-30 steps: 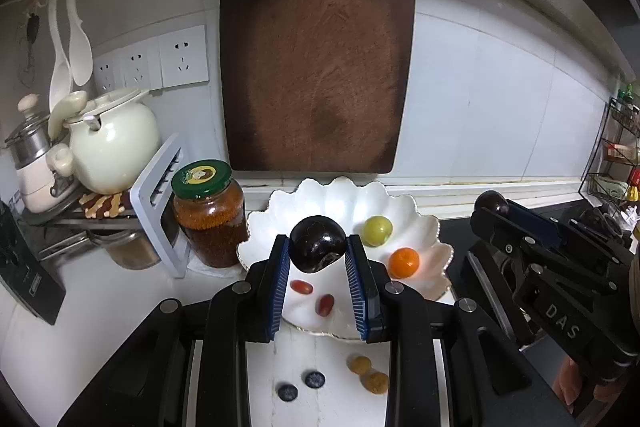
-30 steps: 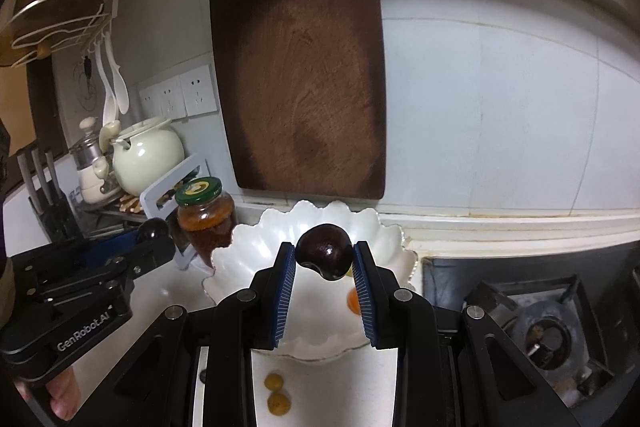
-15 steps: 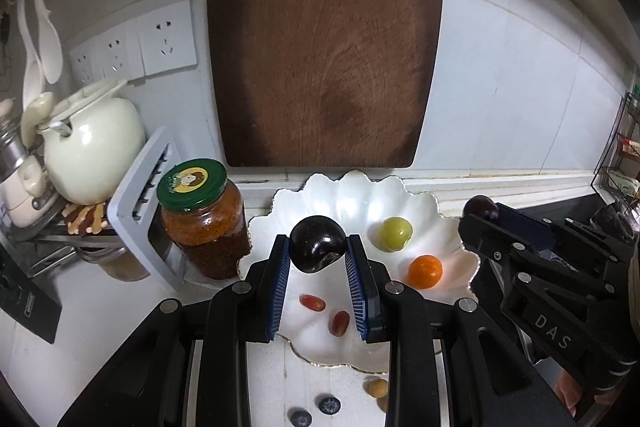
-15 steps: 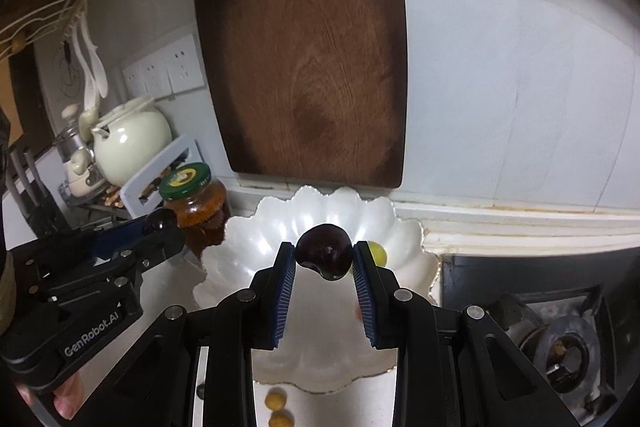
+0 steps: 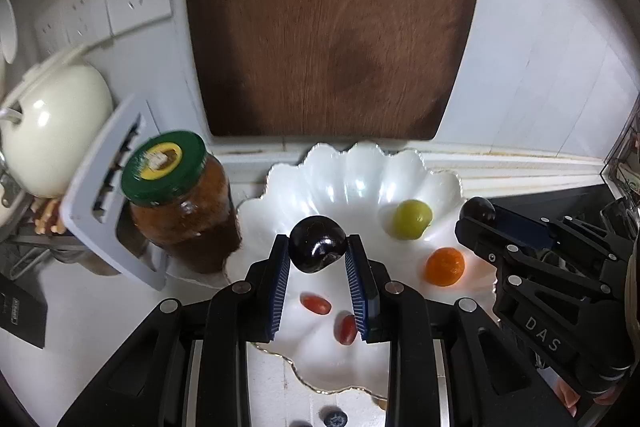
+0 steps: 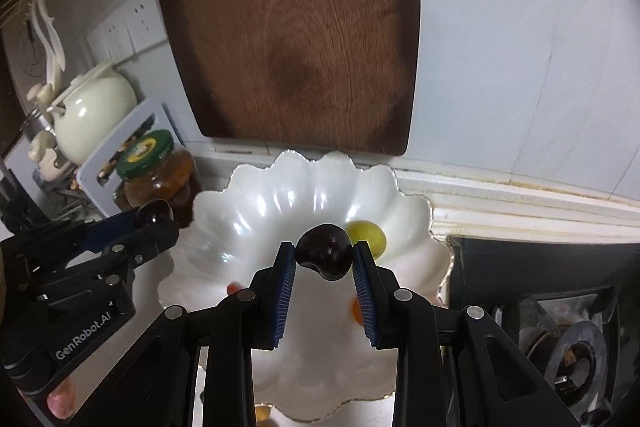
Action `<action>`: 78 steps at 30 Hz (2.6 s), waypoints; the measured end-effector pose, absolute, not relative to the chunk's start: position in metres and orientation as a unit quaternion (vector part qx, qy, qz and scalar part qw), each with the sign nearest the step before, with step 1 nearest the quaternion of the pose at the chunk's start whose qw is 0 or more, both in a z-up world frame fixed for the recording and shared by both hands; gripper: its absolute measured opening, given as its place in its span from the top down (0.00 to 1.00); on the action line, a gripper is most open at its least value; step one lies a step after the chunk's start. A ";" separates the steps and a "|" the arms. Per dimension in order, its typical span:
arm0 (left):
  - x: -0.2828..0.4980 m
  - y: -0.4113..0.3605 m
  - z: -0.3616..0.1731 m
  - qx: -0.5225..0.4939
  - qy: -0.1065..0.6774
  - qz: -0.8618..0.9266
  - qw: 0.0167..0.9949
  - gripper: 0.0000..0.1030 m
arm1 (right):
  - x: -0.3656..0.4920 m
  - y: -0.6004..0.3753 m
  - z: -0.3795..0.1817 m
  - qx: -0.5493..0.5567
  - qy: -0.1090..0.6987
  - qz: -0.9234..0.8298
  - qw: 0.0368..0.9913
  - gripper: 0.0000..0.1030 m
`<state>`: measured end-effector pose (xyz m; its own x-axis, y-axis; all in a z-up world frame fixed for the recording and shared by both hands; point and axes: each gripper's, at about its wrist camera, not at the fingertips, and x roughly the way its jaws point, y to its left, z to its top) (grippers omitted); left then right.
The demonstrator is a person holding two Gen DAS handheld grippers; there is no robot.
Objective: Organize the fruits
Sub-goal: 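Carry both dark plums over the white bowl and open both tools, then withdraw both open tools from the bowl back toward the counter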
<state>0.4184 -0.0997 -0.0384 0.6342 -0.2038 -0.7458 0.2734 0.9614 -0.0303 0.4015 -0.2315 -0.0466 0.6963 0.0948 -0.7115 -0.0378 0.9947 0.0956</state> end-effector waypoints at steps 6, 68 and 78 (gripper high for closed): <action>0.434 -0.105 -0.060 0.051 0.435 -0.129 0.890 0.72 | 0.415 -0.232 -0.059 0.033 0.413 0.035 0.910 0.70; 0.288 -0.046 0.038 0.076 0.282 -0.085 0.953 0.28 | 0.279 -0.210 0.016 0.009 0.265 0.053 0.963 0.54; 0.253 -0.035 0.030 0.077 0.275 -0.078 0.955 0.28 | 0.247 -0.204 0.000 -0.014 0.262 0.056 0.963 0.54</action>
<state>0.2532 -0.0351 0.0301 0.8370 -0.1073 -0.5365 0.1914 0.9761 0.1033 0.2474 -0.2037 -0.0003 0.8561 0.1010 -0.5069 -0.1155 0.9933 0.0028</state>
